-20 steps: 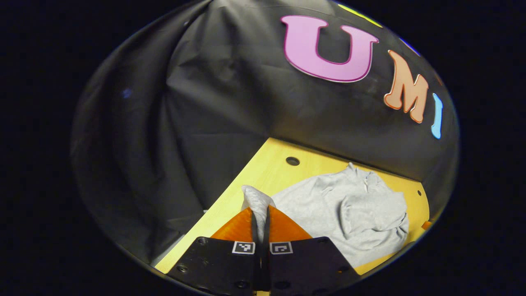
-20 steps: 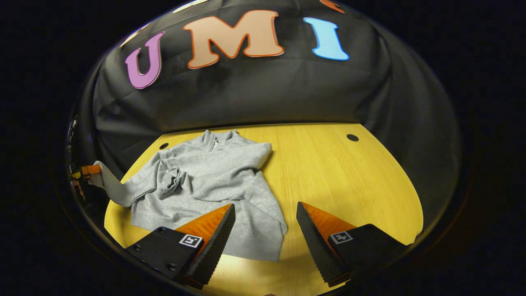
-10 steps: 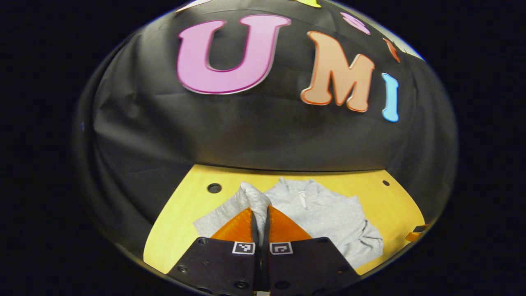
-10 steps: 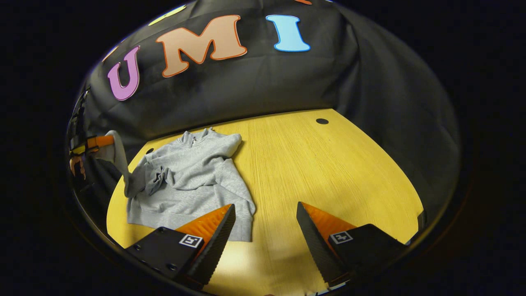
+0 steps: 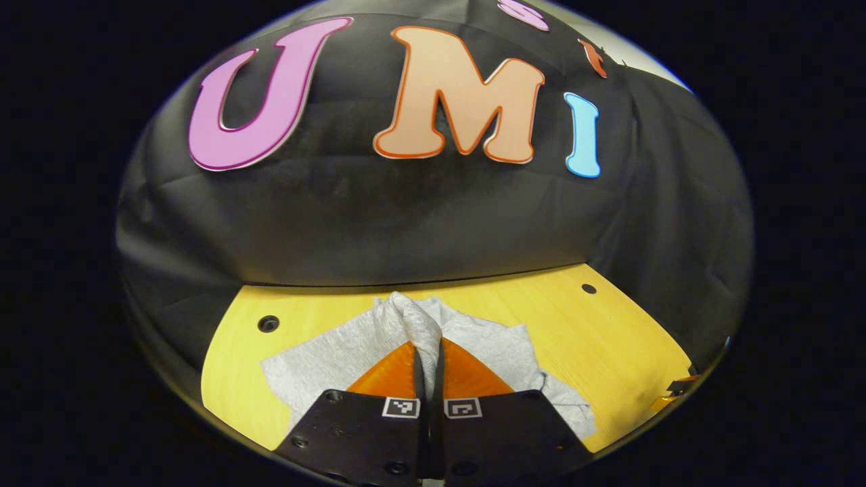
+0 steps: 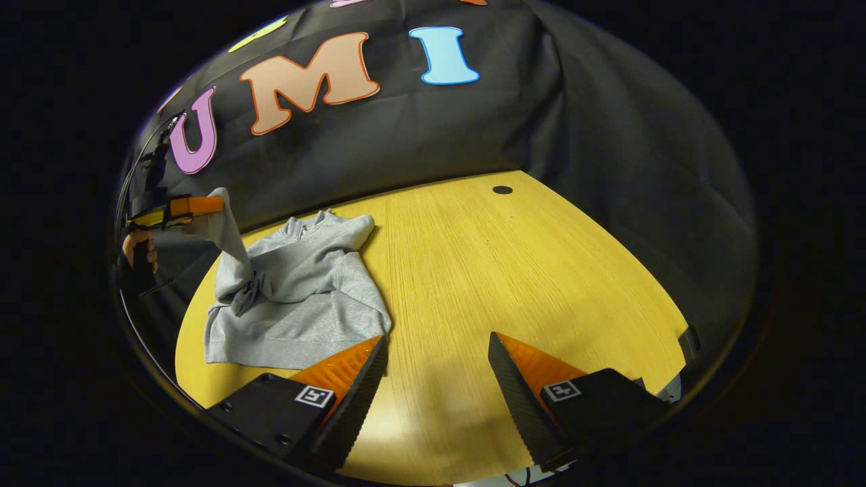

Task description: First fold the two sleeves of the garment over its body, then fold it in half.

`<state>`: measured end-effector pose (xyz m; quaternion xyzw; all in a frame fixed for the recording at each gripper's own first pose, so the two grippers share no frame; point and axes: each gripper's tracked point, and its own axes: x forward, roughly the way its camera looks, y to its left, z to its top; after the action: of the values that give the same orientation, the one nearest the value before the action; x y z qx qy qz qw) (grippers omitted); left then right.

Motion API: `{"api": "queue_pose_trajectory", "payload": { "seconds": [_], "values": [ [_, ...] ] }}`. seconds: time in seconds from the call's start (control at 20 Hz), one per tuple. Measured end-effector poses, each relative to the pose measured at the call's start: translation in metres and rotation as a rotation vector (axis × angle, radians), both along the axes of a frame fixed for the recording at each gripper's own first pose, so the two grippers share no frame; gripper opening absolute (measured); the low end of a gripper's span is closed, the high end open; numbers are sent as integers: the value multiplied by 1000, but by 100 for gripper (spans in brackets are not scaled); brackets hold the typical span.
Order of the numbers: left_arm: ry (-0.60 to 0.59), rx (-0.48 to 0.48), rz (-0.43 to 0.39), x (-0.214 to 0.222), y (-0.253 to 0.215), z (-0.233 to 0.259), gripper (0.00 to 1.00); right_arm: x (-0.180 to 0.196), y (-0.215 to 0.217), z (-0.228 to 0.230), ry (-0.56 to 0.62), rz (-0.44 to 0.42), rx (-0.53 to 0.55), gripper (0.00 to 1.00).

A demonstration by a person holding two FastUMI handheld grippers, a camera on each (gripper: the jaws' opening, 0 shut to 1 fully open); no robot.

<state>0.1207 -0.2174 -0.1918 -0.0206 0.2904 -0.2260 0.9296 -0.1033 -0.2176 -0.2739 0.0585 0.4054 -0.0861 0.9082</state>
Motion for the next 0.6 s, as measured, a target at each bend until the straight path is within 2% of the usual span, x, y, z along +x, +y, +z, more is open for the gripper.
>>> {"api": "queue_pose_trajectory", "payload": {
  "seconds": [0.2,0.3,0.6],
  "values": [
    [65,22,-54,2,-37,-34,0,-15,-8,-5,26,-26,2,96],
    [110,75,-98,1,-58,-64,0,-21,-12,-9,41,-35,-3,96],
    [199,171,-142,-2,-78,-115,0,-20,-1,-14,64,-28,23,96]
  ]
}}
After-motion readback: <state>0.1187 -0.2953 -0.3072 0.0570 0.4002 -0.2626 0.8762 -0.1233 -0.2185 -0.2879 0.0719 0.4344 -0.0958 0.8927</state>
